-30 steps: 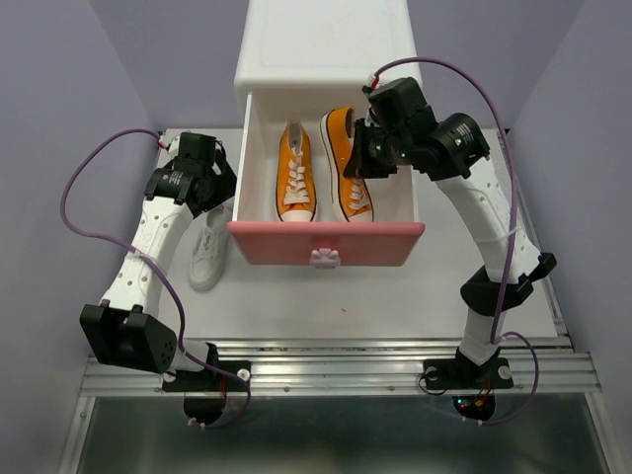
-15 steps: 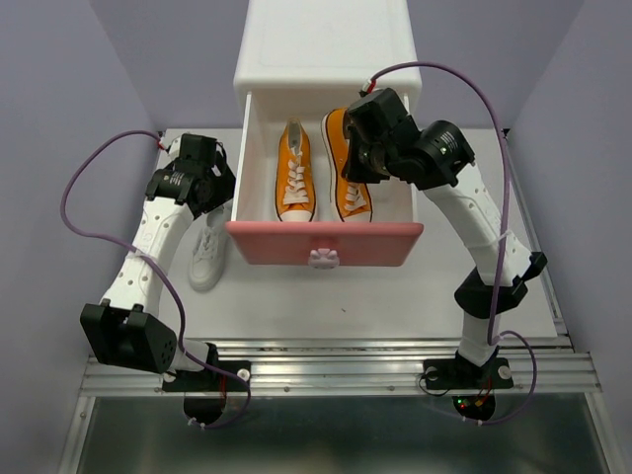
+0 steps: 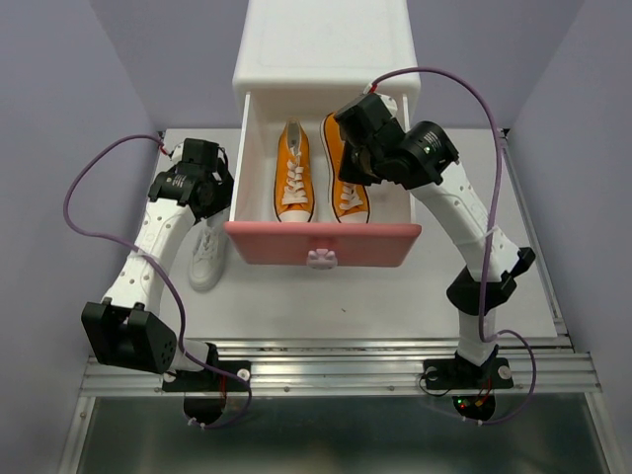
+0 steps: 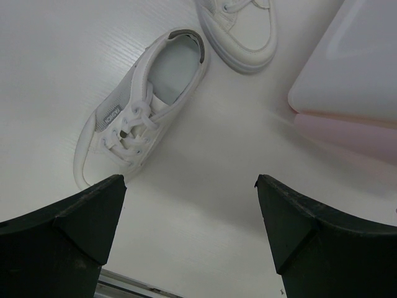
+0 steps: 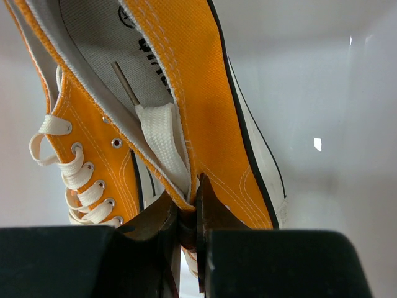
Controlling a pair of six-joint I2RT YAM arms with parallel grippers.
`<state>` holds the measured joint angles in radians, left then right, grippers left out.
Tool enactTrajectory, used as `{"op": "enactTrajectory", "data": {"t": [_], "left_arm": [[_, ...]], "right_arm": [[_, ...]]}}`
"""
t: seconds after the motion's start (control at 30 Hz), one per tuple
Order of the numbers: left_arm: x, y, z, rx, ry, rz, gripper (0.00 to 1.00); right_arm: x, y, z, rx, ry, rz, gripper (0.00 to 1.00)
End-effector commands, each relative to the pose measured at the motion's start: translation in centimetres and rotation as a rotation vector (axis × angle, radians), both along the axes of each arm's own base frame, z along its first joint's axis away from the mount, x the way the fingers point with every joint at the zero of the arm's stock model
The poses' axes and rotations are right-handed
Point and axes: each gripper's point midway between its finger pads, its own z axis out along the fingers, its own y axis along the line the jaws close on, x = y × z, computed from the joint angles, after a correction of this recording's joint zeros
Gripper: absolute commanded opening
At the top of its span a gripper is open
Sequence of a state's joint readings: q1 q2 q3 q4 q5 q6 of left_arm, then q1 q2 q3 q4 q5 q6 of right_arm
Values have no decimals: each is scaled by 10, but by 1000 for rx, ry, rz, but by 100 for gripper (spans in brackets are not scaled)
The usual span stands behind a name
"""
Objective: Place and organize the shoes in the shoe cabinet
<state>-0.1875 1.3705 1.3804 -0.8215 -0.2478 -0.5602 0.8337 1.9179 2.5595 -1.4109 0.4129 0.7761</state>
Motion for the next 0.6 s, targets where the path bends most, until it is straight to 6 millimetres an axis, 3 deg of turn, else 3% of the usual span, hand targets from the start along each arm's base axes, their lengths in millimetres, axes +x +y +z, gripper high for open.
{"op": "enactTrajectory", "data": {"t": [0.0, 0.4, 0.57], "left_arm": [[-9, 9, 7, 33, -18, -1, 99], [-15, 11, 8, 41, -24, -11, 99], [-15, 12, 7, 41, -24, -7, 99]], "right_arm": [[3, 26, 22, 150, -46, -28, 1], [13, 38, 13, 136, -55, -6, 1], [21, 41, 12, 133, -79, -16, 7]]}}
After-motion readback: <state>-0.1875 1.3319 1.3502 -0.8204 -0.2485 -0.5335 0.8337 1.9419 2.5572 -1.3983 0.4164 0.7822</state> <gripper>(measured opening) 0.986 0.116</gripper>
